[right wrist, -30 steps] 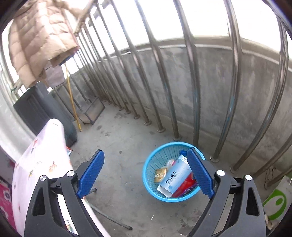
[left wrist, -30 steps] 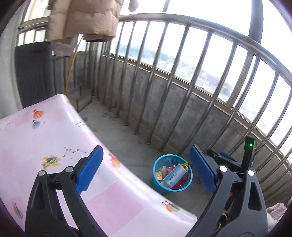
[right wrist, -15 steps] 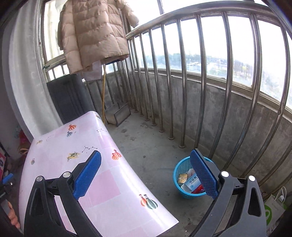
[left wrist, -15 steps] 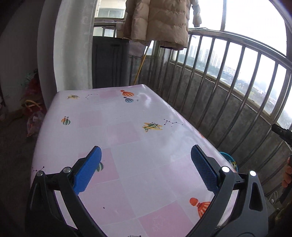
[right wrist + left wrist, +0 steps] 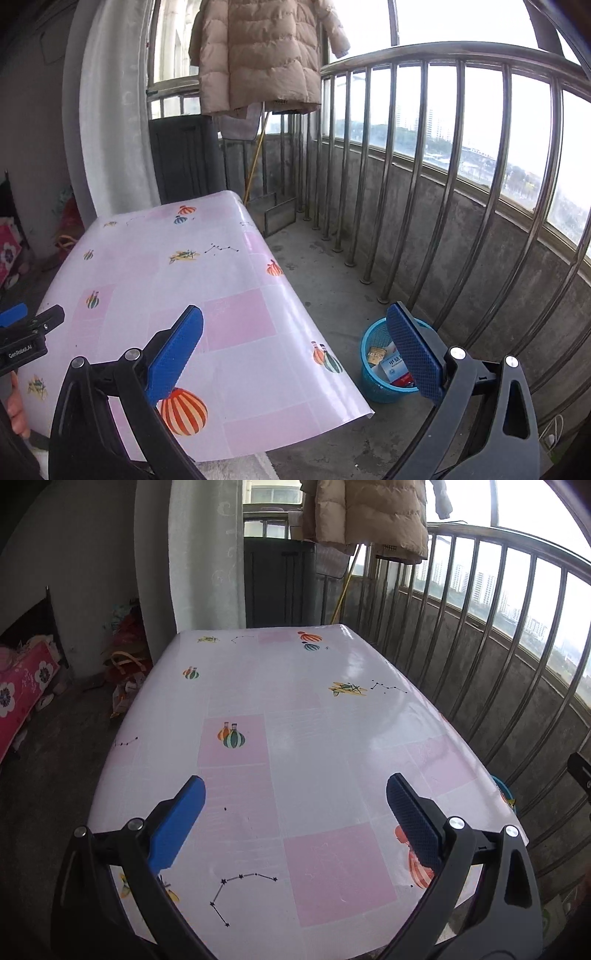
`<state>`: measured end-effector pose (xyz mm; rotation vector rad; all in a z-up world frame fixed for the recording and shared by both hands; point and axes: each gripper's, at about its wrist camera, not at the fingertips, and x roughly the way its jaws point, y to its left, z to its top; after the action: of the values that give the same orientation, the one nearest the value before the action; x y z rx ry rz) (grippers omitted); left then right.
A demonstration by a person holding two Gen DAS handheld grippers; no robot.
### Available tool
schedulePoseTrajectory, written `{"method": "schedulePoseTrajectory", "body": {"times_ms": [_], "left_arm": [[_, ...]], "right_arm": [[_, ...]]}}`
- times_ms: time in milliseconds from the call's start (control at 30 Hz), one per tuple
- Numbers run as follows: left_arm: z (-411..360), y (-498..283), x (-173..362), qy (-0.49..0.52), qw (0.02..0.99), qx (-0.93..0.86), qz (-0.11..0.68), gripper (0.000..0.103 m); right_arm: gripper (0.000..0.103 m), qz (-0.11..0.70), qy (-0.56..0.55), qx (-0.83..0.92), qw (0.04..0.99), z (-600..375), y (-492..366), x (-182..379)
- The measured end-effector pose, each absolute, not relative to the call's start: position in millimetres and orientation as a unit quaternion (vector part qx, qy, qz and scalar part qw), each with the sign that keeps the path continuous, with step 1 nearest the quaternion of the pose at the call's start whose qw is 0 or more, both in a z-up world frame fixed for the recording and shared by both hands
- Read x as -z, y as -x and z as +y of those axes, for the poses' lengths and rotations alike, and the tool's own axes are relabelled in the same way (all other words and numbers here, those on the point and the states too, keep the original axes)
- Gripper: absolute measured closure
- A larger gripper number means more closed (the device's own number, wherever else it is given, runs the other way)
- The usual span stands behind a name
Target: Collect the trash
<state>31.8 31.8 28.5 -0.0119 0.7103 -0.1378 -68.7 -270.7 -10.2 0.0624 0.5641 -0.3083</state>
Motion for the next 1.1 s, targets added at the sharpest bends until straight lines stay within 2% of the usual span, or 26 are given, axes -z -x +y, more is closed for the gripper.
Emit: {"method": "schedulePoseTrajectory", "body": {"times_ms": [167,367,1100], "left_arm": [[22,-9,-3,0.006,0.926,0.015,0.378,0.009],[13,-2,13,-0.015,0.906,-0.011,0.424,0.009],[-49,4,-5,-0.083,0.899,0.030,0.429,0.009]], "right_arm": [[0.006,0.355,0.019,0.126,0.926,-252,59,46],[0.006,0.409,0.005,0.138,0.902,-269,59,68],[0.006,0.434,-0.055,0.178,0.882,-335,98,78]]}}
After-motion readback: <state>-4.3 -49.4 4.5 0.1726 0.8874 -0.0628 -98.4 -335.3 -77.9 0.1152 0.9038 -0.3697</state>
